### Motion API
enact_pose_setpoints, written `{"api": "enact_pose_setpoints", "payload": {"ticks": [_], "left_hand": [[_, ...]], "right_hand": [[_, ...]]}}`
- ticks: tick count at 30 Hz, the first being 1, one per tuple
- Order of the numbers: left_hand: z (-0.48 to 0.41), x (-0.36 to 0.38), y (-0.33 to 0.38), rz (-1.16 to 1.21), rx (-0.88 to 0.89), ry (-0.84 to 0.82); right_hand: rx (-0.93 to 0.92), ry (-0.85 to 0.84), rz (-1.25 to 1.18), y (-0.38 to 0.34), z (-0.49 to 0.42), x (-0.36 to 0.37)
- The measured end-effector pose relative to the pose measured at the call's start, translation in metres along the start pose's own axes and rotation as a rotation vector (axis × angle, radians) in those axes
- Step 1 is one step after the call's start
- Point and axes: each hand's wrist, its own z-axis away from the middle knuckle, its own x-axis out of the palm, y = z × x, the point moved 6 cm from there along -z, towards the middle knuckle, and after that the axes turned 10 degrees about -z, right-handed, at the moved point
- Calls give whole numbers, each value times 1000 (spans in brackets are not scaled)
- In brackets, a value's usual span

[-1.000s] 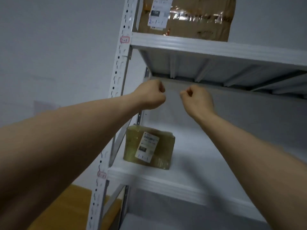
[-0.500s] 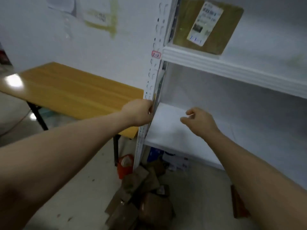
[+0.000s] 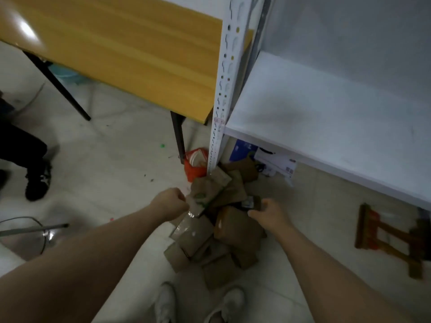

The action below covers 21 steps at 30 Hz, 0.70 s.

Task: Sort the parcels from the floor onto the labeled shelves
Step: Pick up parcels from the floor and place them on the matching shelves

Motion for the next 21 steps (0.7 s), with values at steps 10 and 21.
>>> {"api": "enact_pose_setpoints", "payload": {"ticks": [10,21], "left_hand": [[-129,165,-63,485,-312,-133],[-293,255,-121,1017,-494,-132]], "right_hand": [[114,-106,-86,69,-162,119],[-119,94,83,38,-379,173]]}}
